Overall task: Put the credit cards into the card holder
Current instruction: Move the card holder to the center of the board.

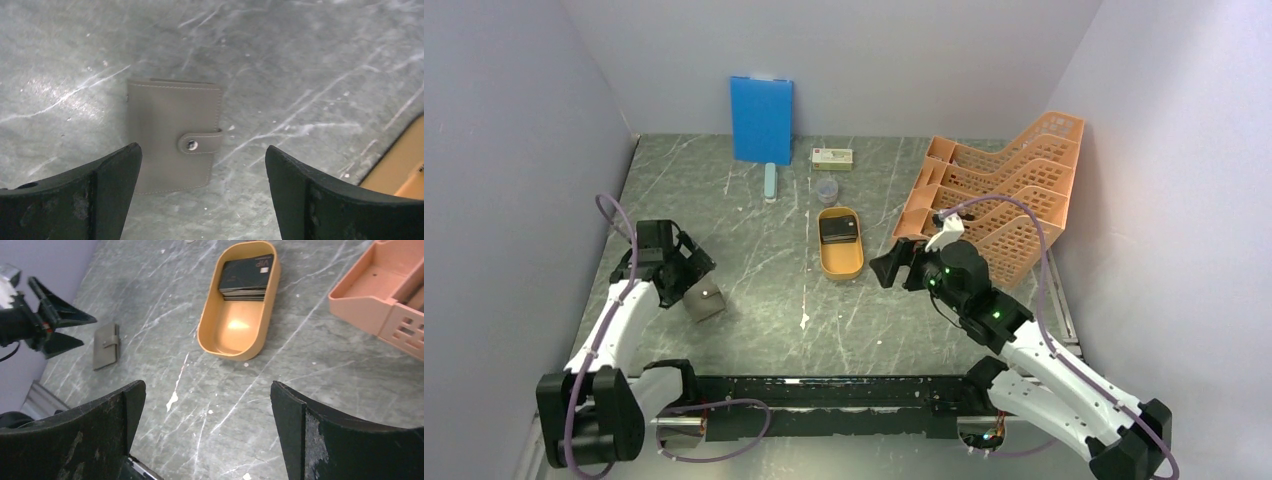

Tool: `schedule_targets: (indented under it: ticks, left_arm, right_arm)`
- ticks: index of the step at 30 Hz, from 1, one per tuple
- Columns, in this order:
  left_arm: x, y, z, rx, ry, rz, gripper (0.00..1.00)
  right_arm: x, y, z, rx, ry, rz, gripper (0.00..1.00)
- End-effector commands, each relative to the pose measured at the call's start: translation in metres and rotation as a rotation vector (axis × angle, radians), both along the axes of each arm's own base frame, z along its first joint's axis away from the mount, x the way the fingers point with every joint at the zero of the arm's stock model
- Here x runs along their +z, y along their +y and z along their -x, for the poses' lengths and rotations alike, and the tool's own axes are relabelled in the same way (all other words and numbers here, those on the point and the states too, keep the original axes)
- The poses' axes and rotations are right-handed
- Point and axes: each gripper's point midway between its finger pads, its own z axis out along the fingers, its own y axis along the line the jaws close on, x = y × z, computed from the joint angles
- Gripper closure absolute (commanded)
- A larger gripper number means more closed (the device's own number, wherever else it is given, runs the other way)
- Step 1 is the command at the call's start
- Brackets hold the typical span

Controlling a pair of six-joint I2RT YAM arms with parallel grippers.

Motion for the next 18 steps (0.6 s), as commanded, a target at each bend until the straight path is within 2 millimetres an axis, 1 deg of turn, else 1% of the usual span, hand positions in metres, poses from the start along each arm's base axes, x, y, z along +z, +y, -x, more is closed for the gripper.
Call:
schedule_targets:
  ticks: [1,4,5,11,14,16,18]
  left_arm:
    - [-0.018,0.001,0.007,0.054,0.070,0.071,0.02]
    - [-0.030,0.002,0.011,0.075,0.103,0.074,0.02]
    - [-0.034,0.000,0.012,0.072,0.110,0.082,0.02]
    - [-0.045,-0.008,0.012,0.020,0.129,0.080,0.07]
    - [-0.047,-0.019,0.011,-0.019,0.125,0.085,0.11]
    - [-0.052,-0.031,0.014,-0.056,0.132,0.106,0.14]
    - [-0.059,-0.047,0.020,-0.108,0.145,0.122,0.19]
  right_arm:
    - [0.016,0.019,0.003,0.080,-0.016,-0.066,0.00]
    - [0.022,0.022,0.002,0.098,-0.028,-0.069,0.00]
    - [0.024,0.025,0.005,0.122,-0.028,-0.077,0.00]
    - [0.032,0.030,0.010,0.162,-0.043,-0.094,0.00]
    - [0.034,0.030,0.010,0.167,-0.045,-0.089,0.00]
    - [0.033,0.029,0.010,0.164,-0.042,-0.077,0.00]
    - [0.033,0.026,0.009,0.153,-0.040,-0.061,0.00]
